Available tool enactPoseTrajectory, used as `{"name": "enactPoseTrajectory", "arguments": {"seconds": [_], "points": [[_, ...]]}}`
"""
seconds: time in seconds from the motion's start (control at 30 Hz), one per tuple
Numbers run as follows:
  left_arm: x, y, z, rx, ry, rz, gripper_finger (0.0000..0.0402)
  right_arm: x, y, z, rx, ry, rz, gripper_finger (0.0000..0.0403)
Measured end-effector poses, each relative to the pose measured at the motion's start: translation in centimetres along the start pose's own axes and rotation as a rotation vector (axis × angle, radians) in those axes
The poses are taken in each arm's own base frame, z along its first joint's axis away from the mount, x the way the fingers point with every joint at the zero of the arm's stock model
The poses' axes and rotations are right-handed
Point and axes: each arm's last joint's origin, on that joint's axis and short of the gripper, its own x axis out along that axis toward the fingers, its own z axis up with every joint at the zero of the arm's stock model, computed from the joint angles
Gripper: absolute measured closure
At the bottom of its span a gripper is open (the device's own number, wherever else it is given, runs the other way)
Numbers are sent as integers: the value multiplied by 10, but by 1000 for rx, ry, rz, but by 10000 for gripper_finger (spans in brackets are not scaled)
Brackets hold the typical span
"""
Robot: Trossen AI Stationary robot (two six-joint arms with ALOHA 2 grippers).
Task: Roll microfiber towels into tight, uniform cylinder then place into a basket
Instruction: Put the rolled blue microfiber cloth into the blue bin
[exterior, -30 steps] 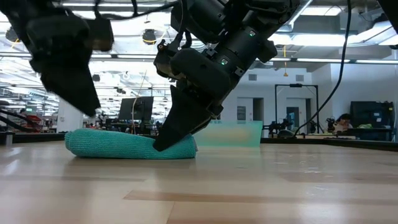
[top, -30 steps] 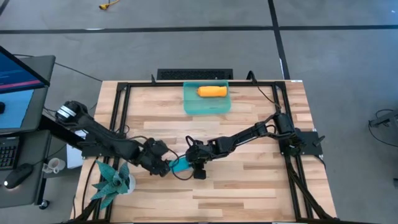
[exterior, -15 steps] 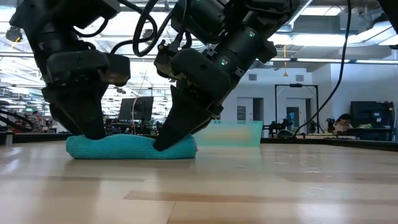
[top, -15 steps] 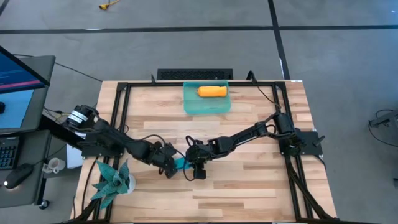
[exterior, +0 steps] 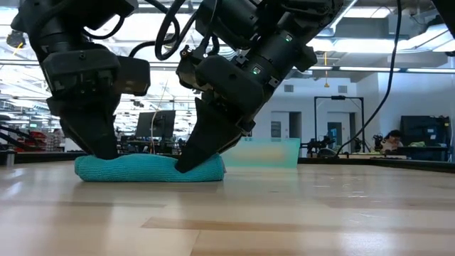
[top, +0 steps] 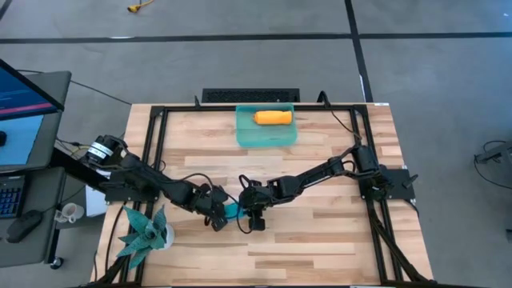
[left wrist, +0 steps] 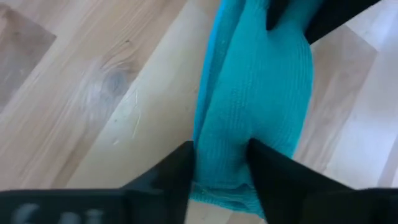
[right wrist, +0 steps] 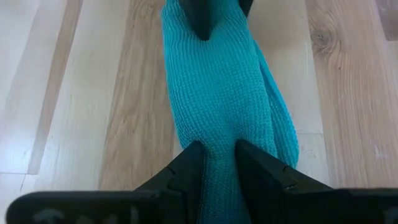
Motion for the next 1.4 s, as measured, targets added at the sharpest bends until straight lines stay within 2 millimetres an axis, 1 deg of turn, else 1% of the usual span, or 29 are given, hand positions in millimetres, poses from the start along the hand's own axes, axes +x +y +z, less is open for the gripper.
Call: {"name": "enactPoseTrajectory", "arguments": {"seconds": [0.2,0.27,0.3,0.5,0.67,0.77,1.0,1.17,1.33,1.4], "points": [[0,-2,1,70,-17,-18,357,0,0,0,0,1,4,278],[0,-3,2,89,-29,-31,384,0,0,0,10,2,4,278],[0,-4,3,98,-34,-36,390,0,0,0,19,1,4,278],[0,-4,3,103,-36,-33,380,0,-1,0,33,2,5,278],[0,-3,3,106,-68,-2,391,0,-3,1,13,-2,2,273],[0,-3,3,106,-73,3,395,0,-5,2,9,-15,1,257],[0,-1,2,75,-77,31,386,-1,-6,2,9,-4,2,199],[0,-1,2,75,-85,44,391,-17,-6,5,-12,14,-2,179],[0,-1,1,90,-78,44,389,-53,-6,20,-45,-16,-12,179],[0,-1,1,89,-77,46,388,-66,-6,22,-63,-4,-17,180]]}}
